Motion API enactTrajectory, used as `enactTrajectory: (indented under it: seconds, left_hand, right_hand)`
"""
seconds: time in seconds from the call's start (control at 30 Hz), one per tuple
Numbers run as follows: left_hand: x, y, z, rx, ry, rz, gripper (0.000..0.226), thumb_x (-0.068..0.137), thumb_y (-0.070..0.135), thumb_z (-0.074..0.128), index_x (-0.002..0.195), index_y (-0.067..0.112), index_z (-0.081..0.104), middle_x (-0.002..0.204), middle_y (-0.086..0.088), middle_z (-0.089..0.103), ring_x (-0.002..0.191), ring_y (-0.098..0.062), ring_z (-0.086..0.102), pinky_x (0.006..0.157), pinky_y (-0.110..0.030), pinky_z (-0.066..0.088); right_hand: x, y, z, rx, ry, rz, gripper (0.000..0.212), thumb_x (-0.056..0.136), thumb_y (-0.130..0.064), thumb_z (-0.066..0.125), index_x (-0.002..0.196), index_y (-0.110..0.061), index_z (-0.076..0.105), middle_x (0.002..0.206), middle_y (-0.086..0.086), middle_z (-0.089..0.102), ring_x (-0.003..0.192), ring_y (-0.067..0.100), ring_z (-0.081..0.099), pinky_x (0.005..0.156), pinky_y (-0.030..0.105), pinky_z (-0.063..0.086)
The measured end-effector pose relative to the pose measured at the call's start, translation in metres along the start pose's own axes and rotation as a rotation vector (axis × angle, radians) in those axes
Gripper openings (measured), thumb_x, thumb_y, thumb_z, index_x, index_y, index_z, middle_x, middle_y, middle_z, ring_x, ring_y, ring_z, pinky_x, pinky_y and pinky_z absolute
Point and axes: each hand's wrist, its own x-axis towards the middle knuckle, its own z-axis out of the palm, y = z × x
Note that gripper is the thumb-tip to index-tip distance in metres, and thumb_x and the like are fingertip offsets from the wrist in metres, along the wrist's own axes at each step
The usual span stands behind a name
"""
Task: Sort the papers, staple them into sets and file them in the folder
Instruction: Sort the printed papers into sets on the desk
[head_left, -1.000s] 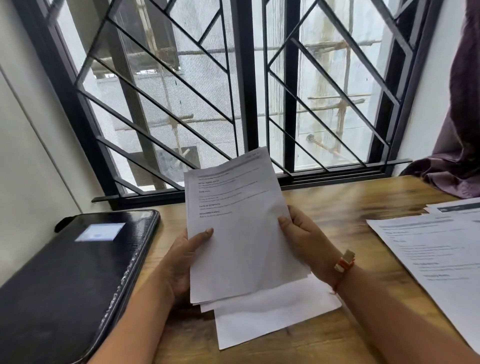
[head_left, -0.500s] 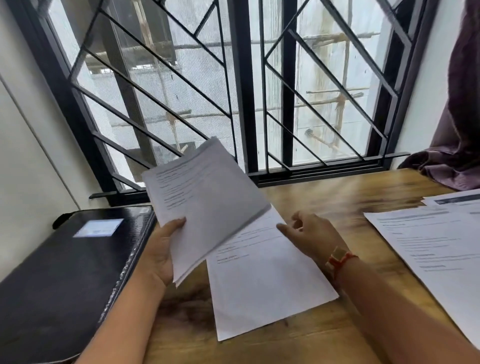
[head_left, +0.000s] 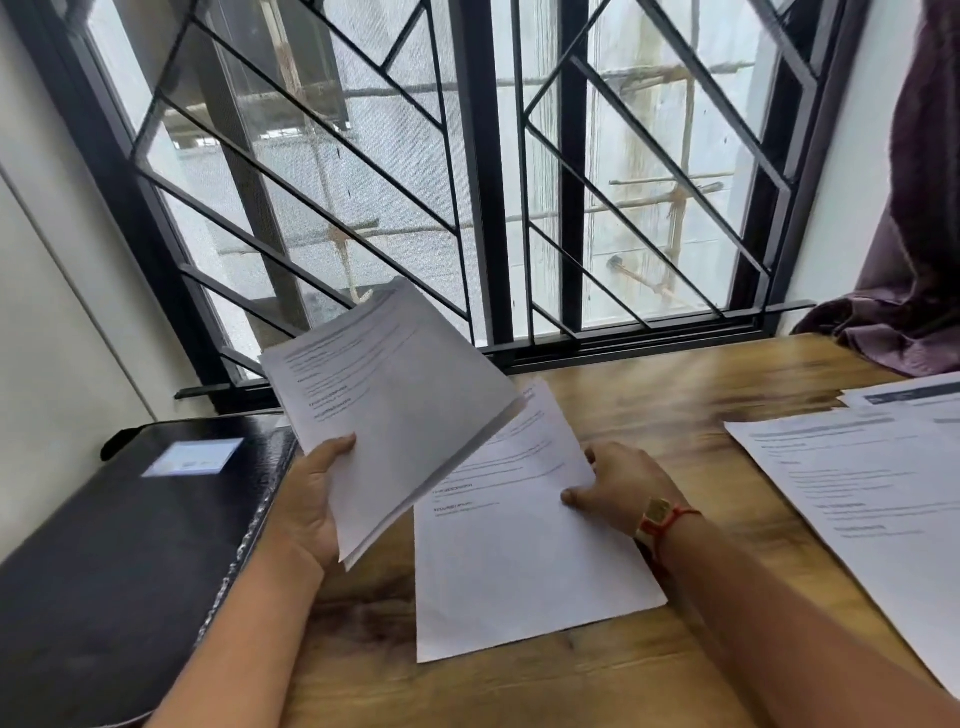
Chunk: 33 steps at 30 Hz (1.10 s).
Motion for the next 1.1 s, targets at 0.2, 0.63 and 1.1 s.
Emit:
enactTrajectory:
  seconds: [0.2,0.63,1.1]
  left_hand:
    - [-0.002,-0.002,0.003,0.008,-0.045,-0.048,0.048,0.088,0.012,0.063,0.136,0.015,0.058,0.124,-0.019,0.068,0.099,-0.037,0.069,0.078,-0.05,0.06]
    - [-0.009,-0.011,0.013,0.089,-0.185,-0.031,0.042,0.087,-0.001,0.059,0.128,0.011,0.06,0.117,-0.023,0.07,0.092,-0.038,0.071,0.073,-0.049,0.061]
    - [-0.015,-0.021,0.023,0.166,-0.258,-0.016,0.057,0.074,0.002,0.077,0.126,0.015,0.058,0.117,-0.021,0.07,0.096,-0.041,0.07,0.076,-0.052,0.059]
  right_hand:
    - [0.016,0.01,-0.007,0.26,0.137,-0.066,0.014,0.1,-0.025,0.05,0.095,-0.024,0.063,0.097,0.003,0.069,0.091,0.025,0.063,0.074,0.031,0.047]
    - [0.007,-0.005,-0.006,1.087,0.0,-0.177,0.025,0.105,-0.022,0.045,0.117,-0.012,0.065,0.107,0.017,0.073,0.095,0.035,0.071,0.084,0.05,0.059]
    - [-0.003,-0.011,-0.002,1.11,-0.19,-0.319,0.032,0.099,-0.02,0.057,0.13,-0.016,0.05,0.121,0.012,0.069,0.106,0.032,0.069,0.09,0.055,0.056]
